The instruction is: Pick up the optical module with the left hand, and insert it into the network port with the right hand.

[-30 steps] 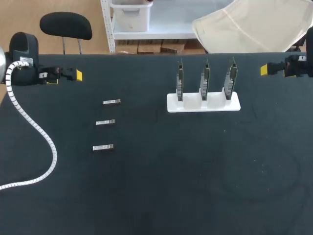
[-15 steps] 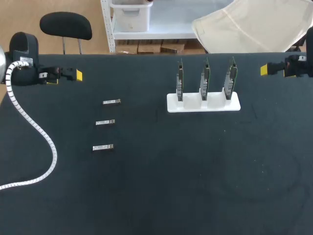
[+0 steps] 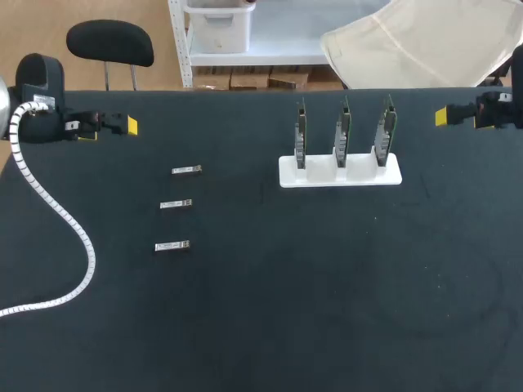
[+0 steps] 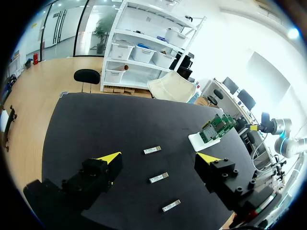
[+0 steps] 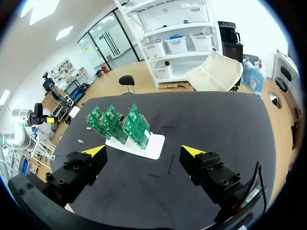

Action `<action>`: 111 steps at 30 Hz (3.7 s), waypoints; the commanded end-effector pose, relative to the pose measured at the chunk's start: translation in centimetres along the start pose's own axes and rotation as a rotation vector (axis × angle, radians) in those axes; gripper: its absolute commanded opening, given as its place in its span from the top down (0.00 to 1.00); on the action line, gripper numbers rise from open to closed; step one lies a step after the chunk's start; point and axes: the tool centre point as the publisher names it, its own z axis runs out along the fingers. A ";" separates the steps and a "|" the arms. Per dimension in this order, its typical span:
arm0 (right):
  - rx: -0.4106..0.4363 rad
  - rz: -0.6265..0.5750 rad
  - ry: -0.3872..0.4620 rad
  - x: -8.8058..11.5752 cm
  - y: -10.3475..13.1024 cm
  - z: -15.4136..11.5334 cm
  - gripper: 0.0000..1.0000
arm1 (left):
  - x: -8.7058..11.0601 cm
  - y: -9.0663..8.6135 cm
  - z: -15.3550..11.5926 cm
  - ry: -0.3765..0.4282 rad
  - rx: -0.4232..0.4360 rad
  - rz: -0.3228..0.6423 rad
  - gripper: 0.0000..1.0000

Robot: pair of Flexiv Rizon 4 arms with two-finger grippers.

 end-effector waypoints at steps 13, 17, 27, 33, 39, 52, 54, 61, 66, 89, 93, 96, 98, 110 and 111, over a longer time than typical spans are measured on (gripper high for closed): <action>0.006 0.001 -0.001 0.1 0.1 -0.1 0.00 | -1.1 1.5 1.9 0.230 0.013 0.602 0.00; 0.006 0.001 -0.001 0.1 0.1 -0.1 0.00 | -1.5 2.2 2.5 0.275 -0.020 0.676 0.00; 0.006 0.001 -0.001 0.1 0.1 -0.1 0.00 | -2.2 2.5 2.5 0.210 -0.111 0.625 0.00; 0.006 0.001 -0.001 0.1 0.1 -0.1 0.00 | -2.2 2.5 2.5 0.210 -0.111 0.625 0.00; 0.006 0.001 -0.001 0.1 0.1 -0.1 0.00 | -2.2 2.5 2.5 0.210 -0.111 0.625 0.00; 0.006 0.001 -0.001 0.1 0.1 -0.1 0.00 | -2.6 3.0 5.7 0.464 -0.044 0.925 0.00; 0.006 0.001 -0.001 0.1 0.1 -0.1 0.00 | -2.5 3.6 6.3 0.493 -0.021 0.905 0.00; 0.006 0.001 -0.001 0.1 0.1 -0.1 0.00 | -2.5 4.4 8.0 0.524 0.035 1.025 0.00; 0.006 0.001 -0.001 0.1 0.1 -0.1 0.00 | -1.1 3.9 9.5 0.533 0.104 1.110 0.00; 0.006 0.001 -0.001 0.1 0.1 -0.1 0.00 | 1.9 2.8 12.7 0.659 0.086 1.214 0.00; 0.006 0.001 -0.001 0.1 0.1 -0.1 0.00 | 2.1 2.9 13.2 0.682 0.090 1.202 0.00; 0.006 0.001 -0.001 0.1 0.1 -0.1 0.00 | 2.1 2.9 13.5 0.694 0.091 1.212 0.00; 0.006 0.001 -0.001 0.1 0.1 -0.1 0.00 | 2.3 2.8 13.7 0.706 0.097 1.200 0.00; 0.006 0.001 -0.001 0.1 0.1 -0.1 0.00 | 3.7 3.0 14.7 0.764 0.078 1.147 0.00; 0.006 0.001 -0.001 0.1 0.1 -0.1 0.00 | 3.8 3.0 14.7 0.766 0.077 1.148 0.00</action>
